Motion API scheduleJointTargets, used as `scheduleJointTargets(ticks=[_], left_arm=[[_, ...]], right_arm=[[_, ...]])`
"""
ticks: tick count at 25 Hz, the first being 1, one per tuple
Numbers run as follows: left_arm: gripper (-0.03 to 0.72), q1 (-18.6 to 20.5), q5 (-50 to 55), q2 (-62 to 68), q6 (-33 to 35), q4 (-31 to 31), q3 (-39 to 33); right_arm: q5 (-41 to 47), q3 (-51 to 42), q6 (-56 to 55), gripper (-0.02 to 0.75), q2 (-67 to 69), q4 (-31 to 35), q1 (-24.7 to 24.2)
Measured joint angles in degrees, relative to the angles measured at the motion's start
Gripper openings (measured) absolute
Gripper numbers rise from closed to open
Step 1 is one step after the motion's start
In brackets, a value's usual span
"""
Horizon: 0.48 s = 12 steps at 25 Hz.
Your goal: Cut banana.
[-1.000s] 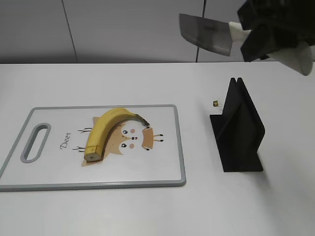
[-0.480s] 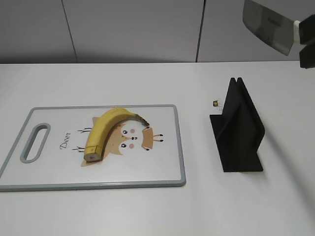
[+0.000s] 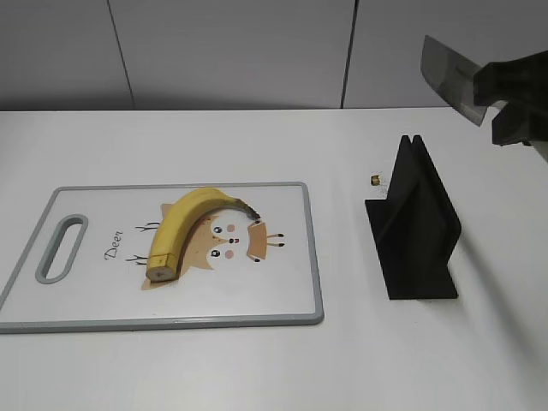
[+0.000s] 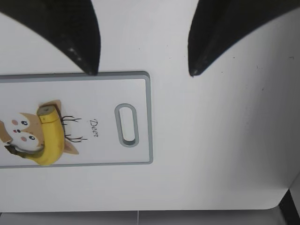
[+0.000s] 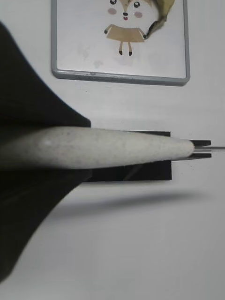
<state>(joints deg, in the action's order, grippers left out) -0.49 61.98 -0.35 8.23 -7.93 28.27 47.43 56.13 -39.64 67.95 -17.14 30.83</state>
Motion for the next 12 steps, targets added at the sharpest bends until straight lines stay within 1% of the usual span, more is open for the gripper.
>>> scheduleJointTargets(ticks=[12], left_arm=[[0.576, 0.00, -0.02, 0.00, -0.16, 0.04, -0.06]], right_arm=[[-4.13, -0.59, -1.75, 0.166, 8.27, -1.93, 0.00]])
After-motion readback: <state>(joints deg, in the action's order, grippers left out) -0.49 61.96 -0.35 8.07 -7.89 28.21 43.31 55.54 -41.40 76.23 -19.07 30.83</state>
